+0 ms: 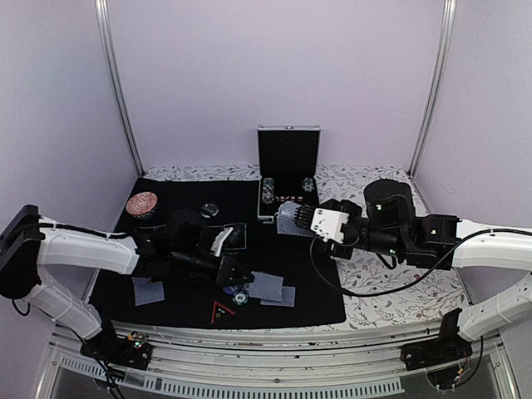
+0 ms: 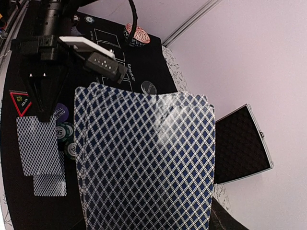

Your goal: Distribute texas hold em gaming equipment

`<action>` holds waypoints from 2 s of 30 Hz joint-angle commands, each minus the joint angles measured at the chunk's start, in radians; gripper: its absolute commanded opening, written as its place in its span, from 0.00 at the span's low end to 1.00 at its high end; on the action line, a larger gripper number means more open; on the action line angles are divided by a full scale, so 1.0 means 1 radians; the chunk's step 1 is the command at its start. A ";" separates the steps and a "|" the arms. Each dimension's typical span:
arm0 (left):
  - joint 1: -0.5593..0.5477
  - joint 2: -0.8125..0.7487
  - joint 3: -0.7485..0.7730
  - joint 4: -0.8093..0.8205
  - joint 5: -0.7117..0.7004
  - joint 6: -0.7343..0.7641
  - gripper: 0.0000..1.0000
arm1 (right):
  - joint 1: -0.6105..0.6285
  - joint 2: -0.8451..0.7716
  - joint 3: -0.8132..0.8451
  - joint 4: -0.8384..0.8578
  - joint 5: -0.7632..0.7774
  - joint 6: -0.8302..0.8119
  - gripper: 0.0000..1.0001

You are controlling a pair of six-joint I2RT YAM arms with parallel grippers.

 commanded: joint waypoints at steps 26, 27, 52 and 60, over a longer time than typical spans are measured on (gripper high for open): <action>-0.044 0.465 0.114 0.302 0.018 -0.105 0.15 | -0.005 -0.008 0.027 -0.068 -0.050 0.022 0.54; -0.047 0.457 0.120 0.277 0.004 -0.089 0.19 | -0.005 -0.007 0.026 -0.070 -0.055 0.025 0.54; -0.056 -0.497 0.012 -0.312 -0.388 0.043 0.65 | 0.190 0.168 0.105 0.014 0.014 0.164 0.52; -0.056 -0.587 0.049 -0.457 -0.424 0.087 0.67 | 0.197 0.215 0.058 0.140 0.008 0.207 0.52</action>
